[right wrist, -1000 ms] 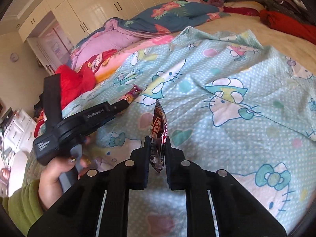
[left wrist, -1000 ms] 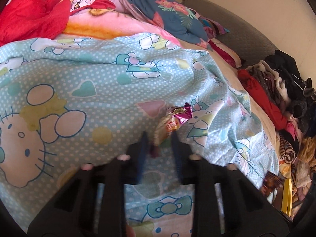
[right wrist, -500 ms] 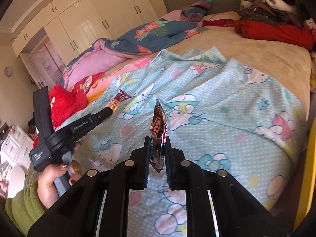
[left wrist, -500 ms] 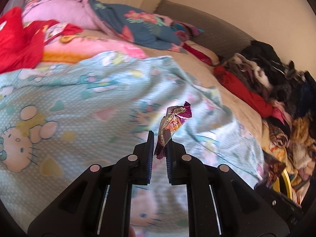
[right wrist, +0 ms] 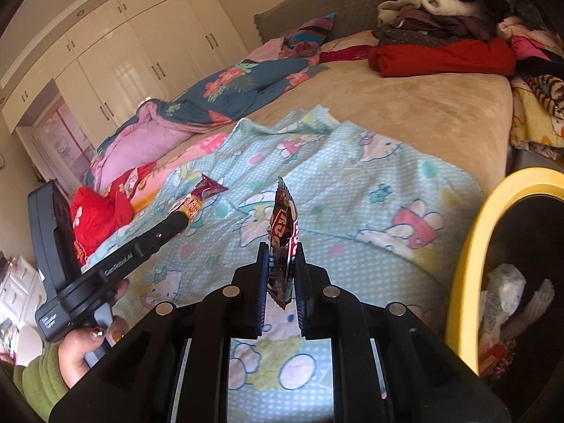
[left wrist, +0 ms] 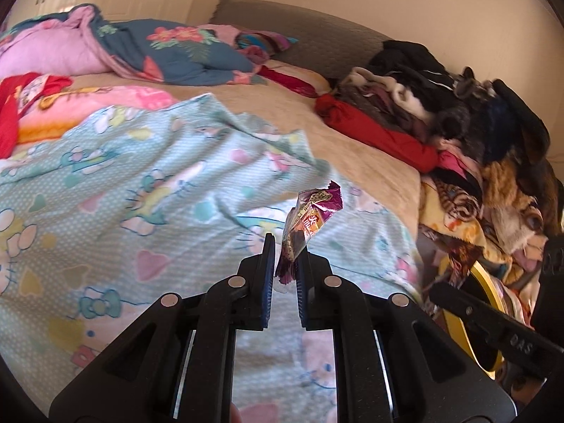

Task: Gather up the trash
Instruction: 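Carry the orange-pink wrapper with the left tool while the right tool carries the brown wrapper over the bin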

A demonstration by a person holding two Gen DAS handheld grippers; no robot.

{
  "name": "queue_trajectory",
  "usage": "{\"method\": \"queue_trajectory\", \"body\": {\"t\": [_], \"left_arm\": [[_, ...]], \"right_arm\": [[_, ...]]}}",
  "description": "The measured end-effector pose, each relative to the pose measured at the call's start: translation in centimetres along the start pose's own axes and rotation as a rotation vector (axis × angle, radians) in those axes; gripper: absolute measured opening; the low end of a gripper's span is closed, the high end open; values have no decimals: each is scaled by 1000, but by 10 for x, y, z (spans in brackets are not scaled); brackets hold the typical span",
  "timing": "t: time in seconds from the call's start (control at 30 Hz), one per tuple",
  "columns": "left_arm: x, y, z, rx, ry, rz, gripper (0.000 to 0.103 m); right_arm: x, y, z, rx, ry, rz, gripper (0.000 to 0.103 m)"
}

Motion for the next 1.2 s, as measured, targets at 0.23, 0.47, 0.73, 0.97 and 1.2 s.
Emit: {"method": "queue_trajectory", "body": {"t": [0.23,0.47,0.73,0.97,1.2], "left_arm": [[1,-32,-2,51,3,47,7],[1,-63,-5,105,-2,89,7],[3,-90,-6,145,1,131,7],[9,-112,-5,175,13,166,7],[16,-135,-3,211,27,197,7]], "right_arm": [[-8,-24,-22,36,-42,37,13],[-15,-48,-46,73,-83,74,13],[-19,-75,-73,118,-121,125,13],[-16,-107,-93,174,-135,176,13],[-11,-140,-108,225,-134,239,13]]}}
Point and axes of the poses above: each gripper's, at about its wrist camera, not at the fingertips, and z roughly the way its jaws point, y to its left, x to its underside, the point moved 2 cm from there along z, roughly the way its jaws point, and after that the axes turned 9 degrees about x, right-handed, at the moved point
